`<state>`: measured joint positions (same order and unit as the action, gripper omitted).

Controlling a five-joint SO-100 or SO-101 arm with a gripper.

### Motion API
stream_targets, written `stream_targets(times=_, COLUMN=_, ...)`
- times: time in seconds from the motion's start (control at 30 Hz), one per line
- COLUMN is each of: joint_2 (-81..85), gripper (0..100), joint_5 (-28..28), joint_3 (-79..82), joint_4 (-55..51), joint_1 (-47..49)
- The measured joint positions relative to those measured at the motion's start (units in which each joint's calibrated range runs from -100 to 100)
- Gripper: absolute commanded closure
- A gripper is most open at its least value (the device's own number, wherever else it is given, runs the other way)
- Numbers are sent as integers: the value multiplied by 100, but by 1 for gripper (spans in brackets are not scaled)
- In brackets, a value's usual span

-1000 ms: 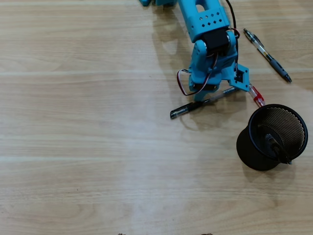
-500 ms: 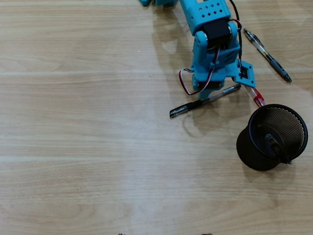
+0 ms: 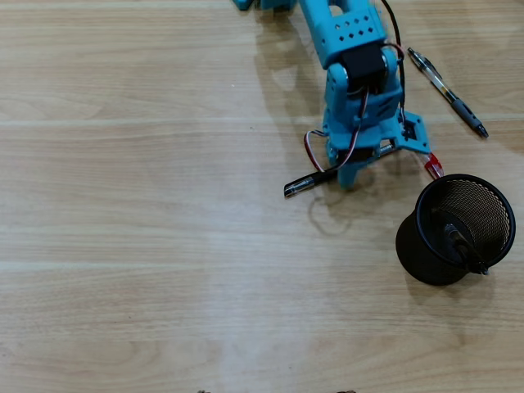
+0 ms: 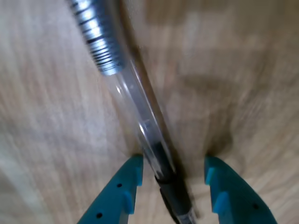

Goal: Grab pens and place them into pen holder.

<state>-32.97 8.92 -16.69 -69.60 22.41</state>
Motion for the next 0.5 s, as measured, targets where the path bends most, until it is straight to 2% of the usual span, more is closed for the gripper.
stream_targets(times=0.1, joint_2=-432, gripper=98, joint_5=-21, joint_3=-257, joint_4=34, joint_1=0)
stream_targets(times=0.23, joint_2=-635, gripper=98, joint_5=68, joint_3=-514, joint_4=-112, joint_1=-17)
stream_targets(times=0.3, joint_2=-601, gripper=98, joint_5=297, joint_3=-549, joint_4=-207, joint_1=-118)
stream_targets(times=0.33, joint_2=-381, gripper=98, joint_5=595, joint_3=-469, joint_4=-482, joint_1=-262)
stream_targets(times=0.5, joint_2=398, gripper=98, joint_5=1309, joint_3=-425, joint_4=-1542, joint_1=-751)
